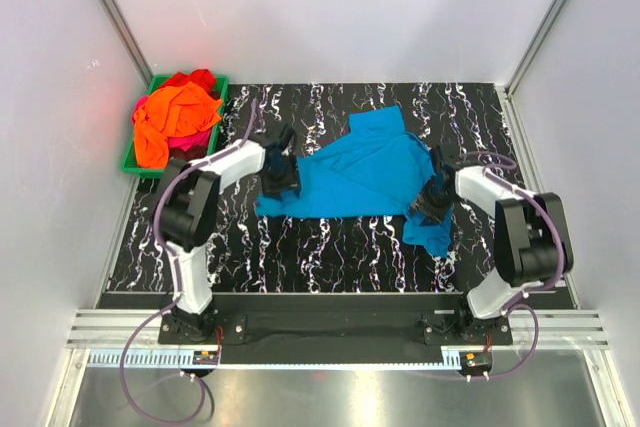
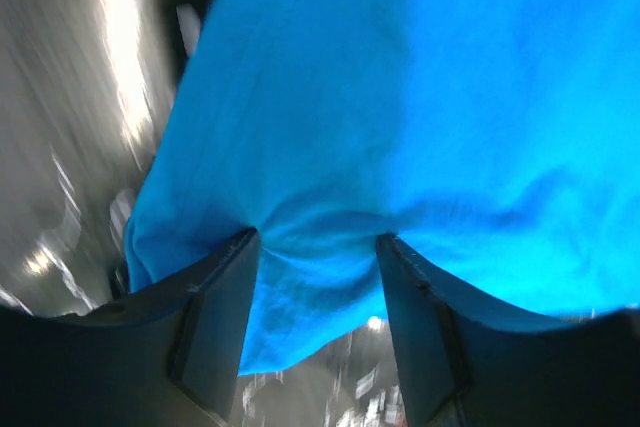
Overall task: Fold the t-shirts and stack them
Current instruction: Flatten the tshirt out
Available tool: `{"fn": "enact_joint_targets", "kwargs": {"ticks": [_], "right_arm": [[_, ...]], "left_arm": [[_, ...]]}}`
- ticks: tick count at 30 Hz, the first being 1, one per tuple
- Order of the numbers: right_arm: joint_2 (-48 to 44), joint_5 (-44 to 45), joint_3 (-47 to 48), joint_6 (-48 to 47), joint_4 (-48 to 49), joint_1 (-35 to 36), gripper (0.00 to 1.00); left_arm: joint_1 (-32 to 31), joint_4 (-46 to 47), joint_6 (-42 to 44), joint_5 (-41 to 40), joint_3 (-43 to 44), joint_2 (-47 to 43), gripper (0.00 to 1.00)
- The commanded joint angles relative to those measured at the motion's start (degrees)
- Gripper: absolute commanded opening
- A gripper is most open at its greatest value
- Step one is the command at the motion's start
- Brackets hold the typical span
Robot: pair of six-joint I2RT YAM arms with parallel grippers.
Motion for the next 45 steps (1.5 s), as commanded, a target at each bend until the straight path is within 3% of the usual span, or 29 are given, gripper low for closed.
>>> {"fn": "enact_joint_targets", "kwargs": {"ticks": [1,6,9,17,22,24,34,45], "right_arm": [[2.5,3.07,7.16,-3.97,-1.68,0.17,0.44],[-4.52,2.45,10.76,-7.4,-3.54,0.25,0.45],[-3.75,-4.46,12.34,-8.63,7.33,0.52,0.46],[18.98,-26.45,33.78,-17.25,15.26,4.73,0.46],[29.64,-35.06,46.77,-22.42,11.24,8.69,0.44],[32.72,-35.95,48.47,-24.72,9.82,11.06,0.44],[42.4,-35.52,59.36,-29.64,7.01,15.2,0.47],[44.16,-33.23,61.83,-35.79,2.62,15.29,0.48]], "left_arm": [[-0.22,-7.82,1.79,-14.37,8.57,1.38,0.59],[-0.31,-2.74,-0.05,-17.02,13.49,-5.13,0.61],[-0.31,-5.89,-3.12,-17.72,17.28,-4.87,0.61],[1.01,-1.42,-3.84,-4.99,5.18,-16.2,0.61],[1.97,2.0,-4.1,3.68,-7.38,-28.65,0.66],[2.41,4.82,-3.84,6.17,-13.28,-31.67,0.66],[3.47,3.06,-3.13,8.99,-24.18,-41.79,0.67],[4.08,2.62,-4.1,10.04,-25.34,-43.55,0.66]]}}
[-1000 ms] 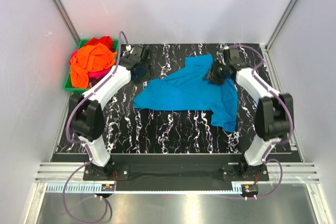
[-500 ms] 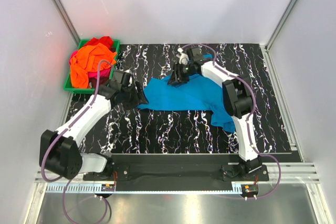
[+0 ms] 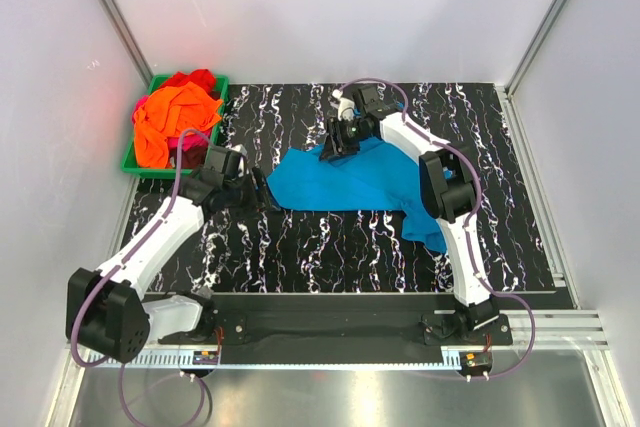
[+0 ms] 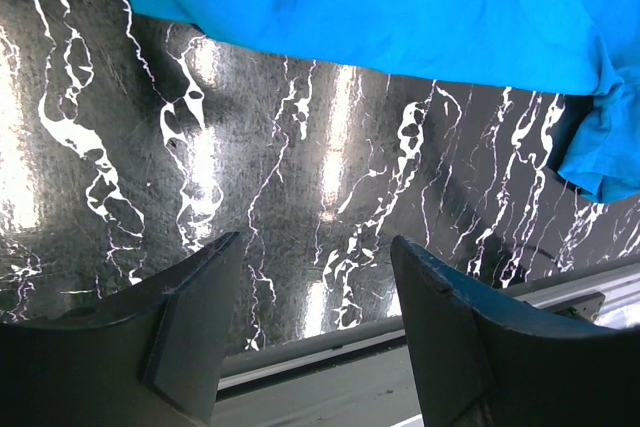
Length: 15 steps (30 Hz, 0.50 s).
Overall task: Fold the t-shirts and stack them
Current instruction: Flatten the tshirt out
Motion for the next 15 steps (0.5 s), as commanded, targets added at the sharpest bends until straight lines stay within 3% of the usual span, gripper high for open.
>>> {"fn": "enact_joint_targets", "kwargs": {"ticks": [1,15], "right_arm": [[0.88,0.52,1.77,-3.23,-2.59,-0.04,0.48],[0.71,2.01,0.89,-5.16,-1.09,-0.04,0.49]], "left_arm": [[0.19,2.71,-0.71,2.77,-0.36,-1.49,0.66],[0.19,3.85,-2.91,3.21,-0.27,-0.44,0.65]]}}
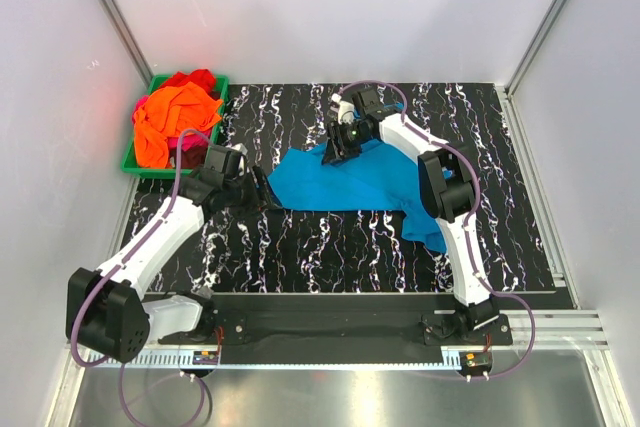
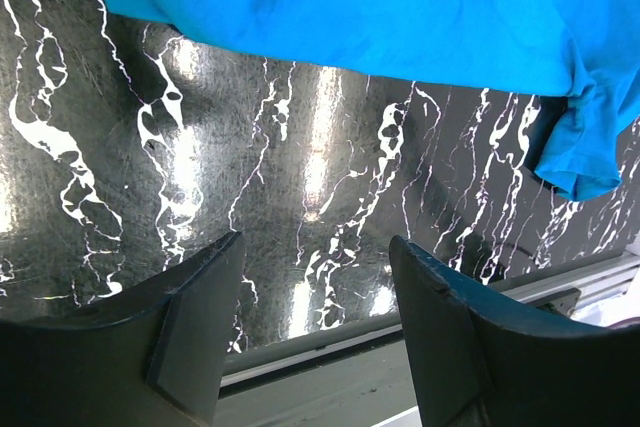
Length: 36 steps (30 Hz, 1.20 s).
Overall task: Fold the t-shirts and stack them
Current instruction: Flatten the tshirt out
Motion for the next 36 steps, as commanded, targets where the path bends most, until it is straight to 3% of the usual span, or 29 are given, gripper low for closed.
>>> {"fn": "enact_joint_targets", "kwargs": {"ticks": [1,8,13,24,28,36], "right_arm": [[0.18,0.5,1.37,-1.08,1.39,-0.12,0.49],[2.11,0.15,2.69,-0.02,1.93,0.05,0.49],[2.12,1.2,3.22,0.15,1.58,0.05,0.42],[0.89,4.36,4.8,-0.46,1.49,0.4,0.47],[1.85,5.87,5.59,-1.08,0.96,0.66,0.41],[0.45,4.29,1.55,-0.81,1.66,1.02,0.4]], "left_arm": [[0.19,2.28,-1.1,1.79,-0.09,-0.31,0.65],[0.19,1.58,-0.75,1.79,-0.36,-1.36,0.65],[0.19,1.58,-0.75,1.79,-0.71,-1.45,0.65],[0.19,0.0,0.04,1.35,2.28,-2.15,0.64],[0.19,-0.8,0.66,1.17,2.1,-2.59,0.64],[0.28,-1.85,1.89,0.39,3.6,-2.06,0.64]]}}
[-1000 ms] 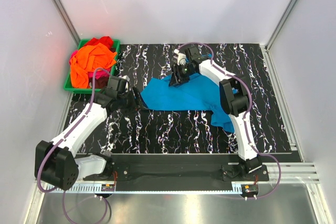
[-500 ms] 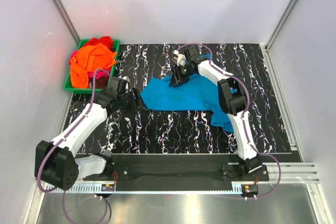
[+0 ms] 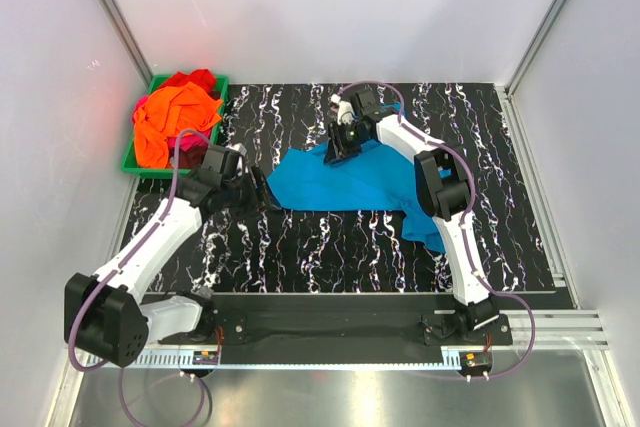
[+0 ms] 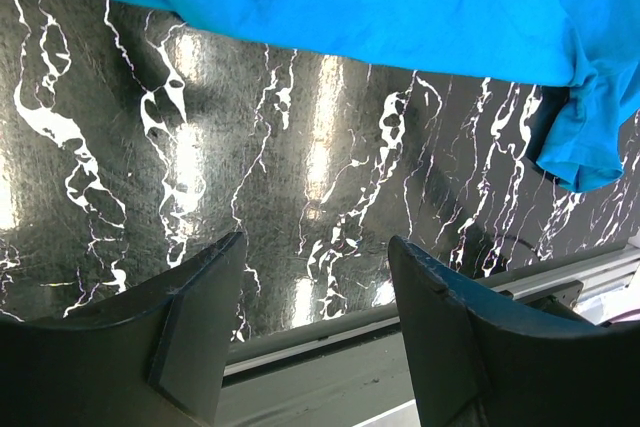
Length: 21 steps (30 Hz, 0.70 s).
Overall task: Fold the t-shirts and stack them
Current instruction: Flatten the tshirt out
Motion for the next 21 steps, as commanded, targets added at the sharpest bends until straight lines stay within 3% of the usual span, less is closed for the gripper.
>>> {"fn": "enact_joint_targets", "kwargs": {"ticks": [1,5,7,9,16,21], "right_arm": [[-2.16,-0.5,-1.05,-0.97,0.59,0.71,0.41],[-2.33,-1.03,-1.58,-0.62,0.77,1.06,0.38],[-2.77,-0.94,-1.76,-0.35,1.12,1.33,0.33],[-3.56,-0.16,-1.85,-0.18,1.03,1.41,0.21],[-10.22,4.67,-0.26,-0.7,-4.85,2.81,0.09],[-17.6,7.32,-8.68,-0.62,-5.48,5.89,0.03]], "left_arm": [[0.28,0.03,1.41,0.05,3.27,-0.91,0.64],[0.19,1.08,0.27,-0.03,2.57,-1.34,0.64],[0.28,1.7,0.0,0.14,2.48,-1.35,0.64],[0.28,1.61,0.0,-0.12,2.57,-1.08,0.64],[0.45,0.65,-0.87,-2.4,3.88,-0.47,0.64],[1.51,-0.23,-2.1,-3.9,5.2,0.76,0.64]]}}
